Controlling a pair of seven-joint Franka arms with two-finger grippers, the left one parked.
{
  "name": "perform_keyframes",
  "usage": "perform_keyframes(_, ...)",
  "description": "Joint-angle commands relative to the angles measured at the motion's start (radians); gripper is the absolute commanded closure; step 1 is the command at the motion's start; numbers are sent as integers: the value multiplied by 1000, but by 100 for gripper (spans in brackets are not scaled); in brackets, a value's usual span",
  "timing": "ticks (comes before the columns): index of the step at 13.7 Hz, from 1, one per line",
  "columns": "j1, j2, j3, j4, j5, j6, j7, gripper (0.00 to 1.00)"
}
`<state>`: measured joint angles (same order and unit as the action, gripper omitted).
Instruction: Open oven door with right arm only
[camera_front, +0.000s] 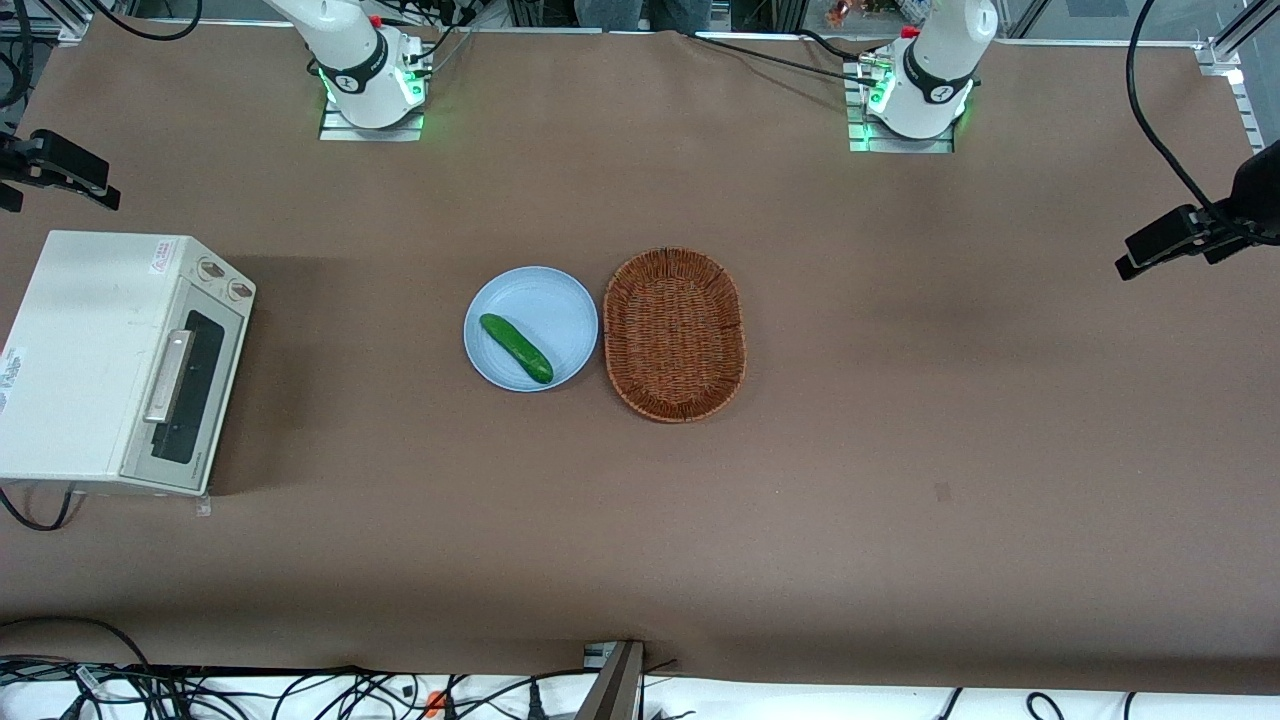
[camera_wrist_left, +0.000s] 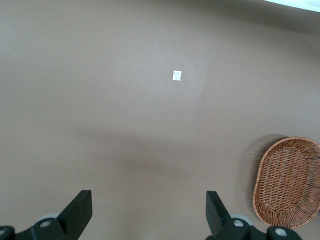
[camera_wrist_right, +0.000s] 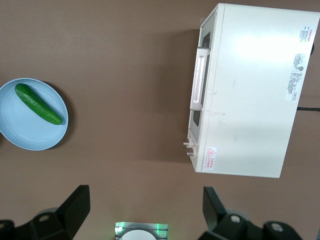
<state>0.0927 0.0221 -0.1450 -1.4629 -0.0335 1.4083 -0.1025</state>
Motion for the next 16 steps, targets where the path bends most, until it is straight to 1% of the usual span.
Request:
perform_keyframes(1,-10,4,10,16,-6,-11,12,0)
perform_keyframes(16,1,13,15,10,-5,-20,1,0)
